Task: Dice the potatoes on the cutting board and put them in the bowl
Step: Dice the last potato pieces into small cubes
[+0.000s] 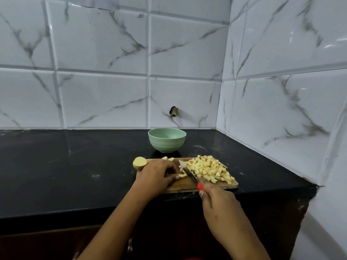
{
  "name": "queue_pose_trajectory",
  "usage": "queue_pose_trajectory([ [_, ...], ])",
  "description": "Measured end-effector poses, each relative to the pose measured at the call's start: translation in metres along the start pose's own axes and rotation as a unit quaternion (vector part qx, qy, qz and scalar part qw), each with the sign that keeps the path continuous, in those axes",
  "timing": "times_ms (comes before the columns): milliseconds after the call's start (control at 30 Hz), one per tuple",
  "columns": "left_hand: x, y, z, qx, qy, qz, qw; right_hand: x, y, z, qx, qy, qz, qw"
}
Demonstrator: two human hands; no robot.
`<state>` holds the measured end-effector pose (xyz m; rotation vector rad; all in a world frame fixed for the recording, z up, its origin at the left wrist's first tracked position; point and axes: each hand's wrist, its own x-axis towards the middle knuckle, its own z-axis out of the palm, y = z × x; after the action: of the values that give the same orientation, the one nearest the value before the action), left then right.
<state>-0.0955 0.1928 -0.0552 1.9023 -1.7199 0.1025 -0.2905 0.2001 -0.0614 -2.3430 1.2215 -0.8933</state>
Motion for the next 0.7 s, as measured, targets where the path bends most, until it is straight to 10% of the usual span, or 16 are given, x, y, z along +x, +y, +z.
queue_pose_trajectory([
  [700, -0.026, 0.01, -0.001, -0.045, 0.064, -0.087, 0.993, 0.006, 0.003, 0.002, -0.172, 0.021, -0.063, 0.983],
])
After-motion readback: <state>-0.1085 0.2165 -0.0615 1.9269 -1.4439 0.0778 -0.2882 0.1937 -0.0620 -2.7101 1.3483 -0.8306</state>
